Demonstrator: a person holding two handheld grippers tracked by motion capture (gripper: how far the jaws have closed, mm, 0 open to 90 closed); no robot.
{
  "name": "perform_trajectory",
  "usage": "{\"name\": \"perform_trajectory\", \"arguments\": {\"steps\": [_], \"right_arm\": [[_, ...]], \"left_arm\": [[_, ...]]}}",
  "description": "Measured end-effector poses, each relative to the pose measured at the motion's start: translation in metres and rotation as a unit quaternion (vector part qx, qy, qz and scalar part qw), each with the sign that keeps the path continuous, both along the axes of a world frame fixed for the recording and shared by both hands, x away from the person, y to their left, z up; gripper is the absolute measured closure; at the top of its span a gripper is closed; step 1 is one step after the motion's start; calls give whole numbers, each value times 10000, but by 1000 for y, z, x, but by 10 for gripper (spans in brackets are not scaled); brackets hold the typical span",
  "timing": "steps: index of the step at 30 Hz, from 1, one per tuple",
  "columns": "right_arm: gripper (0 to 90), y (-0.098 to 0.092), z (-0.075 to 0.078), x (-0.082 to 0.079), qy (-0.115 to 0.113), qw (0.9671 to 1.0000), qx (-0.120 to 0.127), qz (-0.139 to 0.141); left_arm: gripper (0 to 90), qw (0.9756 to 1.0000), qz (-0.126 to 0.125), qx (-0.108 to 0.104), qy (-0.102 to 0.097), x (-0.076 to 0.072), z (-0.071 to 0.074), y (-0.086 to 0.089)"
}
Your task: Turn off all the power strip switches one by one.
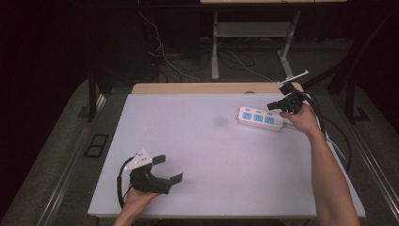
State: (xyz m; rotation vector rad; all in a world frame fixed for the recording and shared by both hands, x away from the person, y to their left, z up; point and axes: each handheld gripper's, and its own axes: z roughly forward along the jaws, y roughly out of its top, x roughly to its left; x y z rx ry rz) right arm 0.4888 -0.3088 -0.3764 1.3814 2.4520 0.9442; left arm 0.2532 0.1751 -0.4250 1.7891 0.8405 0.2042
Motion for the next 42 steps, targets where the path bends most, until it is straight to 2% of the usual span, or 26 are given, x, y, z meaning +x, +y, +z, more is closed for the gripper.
{"name": "perform_trajectory", "arguments": {"steps": [8, 16, 19, 22, 25, 29, 31, 42], "right_arm": [[899, 0, -12, 5, 70, 9997, -109, -194], [898, -1, -23, 9, 112, 9994, -190, -264], [898, -5, -28, 9, 47, 9995, -103, -293], [898, -7, -31, 9, 62, 9994, -74, -343], [898, -11, -37, 9, 90, 9991, 97, -405], [899, -13, -41, 10, 85, 9988, 128, -467], [899, -14, -42, 9, 67, 9986, 227, -483], [900, -15, -43, 8, -8, 9986, 246, -458]], "left_arm": [[0, 10000, 2, 8, -5, 0, 0, 0], [0, 10000, 14, 19, -8, 1, -1, 0], [0, 10000, 22, 24, -5, 1, -1, 1], [0, 10000, 46, 20, 7, 1, -1, 1], [0, 10000, 61, 26, 5, 0, -1, 1], [0, 10000, 55, 47, 1, 1, -1, 1], [0, 10000, 47, 55, -7, 1, -1, 0], [0, 10000, 13, 66, 16, 1, -2, -1]]}}
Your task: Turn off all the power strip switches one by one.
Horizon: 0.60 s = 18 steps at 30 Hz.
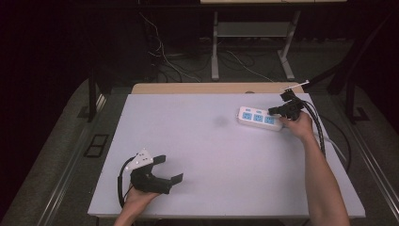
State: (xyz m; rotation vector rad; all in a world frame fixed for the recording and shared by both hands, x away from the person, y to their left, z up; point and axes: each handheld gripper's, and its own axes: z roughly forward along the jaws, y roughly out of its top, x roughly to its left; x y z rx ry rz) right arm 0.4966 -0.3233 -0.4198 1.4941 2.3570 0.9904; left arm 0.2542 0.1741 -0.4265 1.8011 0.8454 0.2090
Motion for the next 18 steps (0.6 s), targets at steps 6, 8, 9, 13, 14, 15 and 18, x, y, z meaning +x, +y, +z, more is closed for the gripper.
{"name": "perform_trajectory", "arguments": {"steps": [6, 8, 9, 13, 14, 15, 18], "right_arm": [[900, 1, 0, -1, -84, 9999, -81, 42], [900, 1, -1, -2, -80, 10000, -54, 7], [900, 1, -1, -2, -67, 10000, -27, -17], [900, 1, 0, -2, -38, 10000, -28, -37], [900, 1, 0, -1, -22, 10000, -16, -56], [900, 0, -1, -1, 9, 9999, 61, -102], [900, -3, -3, -2, 47, 9995, 238, -207]], "left_arm": [[0, 10000, -15, 27, 9, 1, 0, 0], [0, 10000, -26, 34, 11, 1, 0, -1], [0, 10000, -42, 42, 10, 1, 0, -1], [0, 10000, -57, 50, 16, 0, 0, -2], [0, 10000, -63, 51, 21, 1, 0, -2], [0, 10000, -73, 46, 28, 1, -1, -2], [0, 9999, -95, 30, 34, 1, -1, -3]]}}
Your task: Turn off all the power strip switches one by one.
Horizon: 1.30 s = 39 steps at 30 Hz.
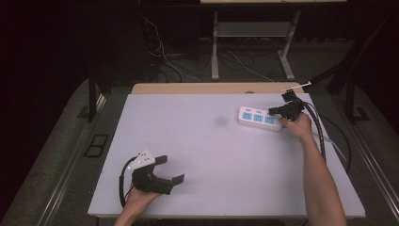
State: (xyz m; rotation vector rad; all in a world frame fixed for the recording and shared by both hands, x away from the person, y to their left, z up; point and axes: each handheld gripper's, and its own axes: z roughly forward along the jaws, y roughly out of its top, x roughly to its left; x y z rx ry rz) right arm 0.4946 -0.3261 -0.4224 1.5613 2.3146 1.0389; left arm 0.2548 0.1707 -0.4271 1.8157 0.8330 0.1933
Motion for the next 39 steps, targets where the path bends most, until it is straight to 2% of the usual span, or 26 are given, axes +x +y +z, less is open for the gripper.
{"name": "perform_trajectory", "arguments": {"steps": [6, 9, 13, 22, 36, 37, 39], "right_arm": [[900, 3, 1, 0, 17, 9999, -89, -63], [900, 1, -2, -3, 3, 9997, 114, -209], [900, 2, -2, -3, -8, 9997, 42, -227], [900, 2, -2, -4, -61, 9998, 23, -180], [900, 5, 1, -4, -193, 9996, -221, -3], [900, 4, 4, -5, -223, 9997, -125, -11], [900, 3, 6, -4, -181, 9995, -240, 66]], "left_arm": [[0, 10000, -25, 7, 0, -1, 0, 0], [0, 10000, -30, 13, 5, -1, 0, 0], [0, 10000, -54, 18, -5, -1, 1, 0], [0, 10000, -41, 3, -10, -1, 0, 0], [0, 10000, -17, -11, 2, 0, 0, 1], [0, 10000, -14, -20, 3, 0, 1, 1], [0, 10000, -7, -8, 2, 0, 0, 2]]}}
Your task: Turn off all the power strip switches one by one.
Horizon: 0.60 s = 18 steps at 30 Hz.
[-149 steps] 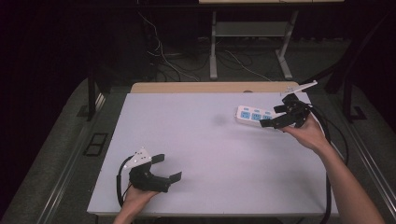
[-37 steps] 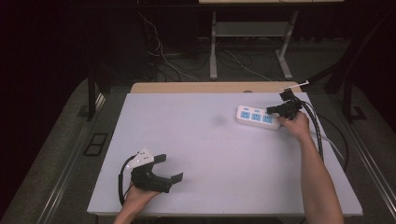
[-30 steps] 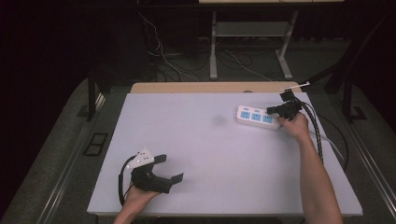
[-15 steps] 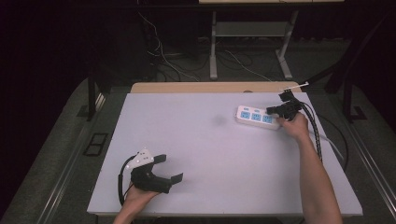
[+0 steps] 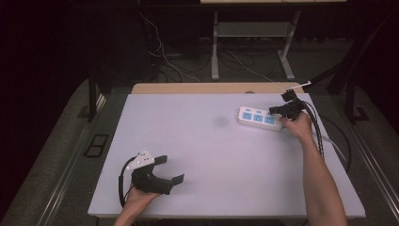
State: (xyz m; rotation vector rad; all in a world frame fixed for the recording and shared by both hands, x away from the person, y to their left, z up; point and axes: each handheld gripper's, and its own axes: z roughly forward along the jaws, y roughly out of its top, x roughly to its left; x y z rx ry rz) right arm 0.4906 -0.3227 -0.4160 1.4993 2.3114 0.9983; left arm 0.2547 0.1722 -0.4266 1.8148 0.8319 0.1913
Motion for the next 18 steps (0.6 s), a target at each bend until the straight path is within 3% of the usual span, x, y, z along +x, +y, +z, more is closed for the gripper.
{"name": "perform_trajectory", "arguments": {"steps": [9, 18], "right_arm": [[900, -6, 16, -1, -82, 9999, 100, 104], [900, 6, 33, 1, -163, 9994, 73, 309]], "left_arm": [[0, 10000, 6, 6, 9, 1, -1, 0], [0, 10000, 19, 0, 3, 1, -1, 1]]}}
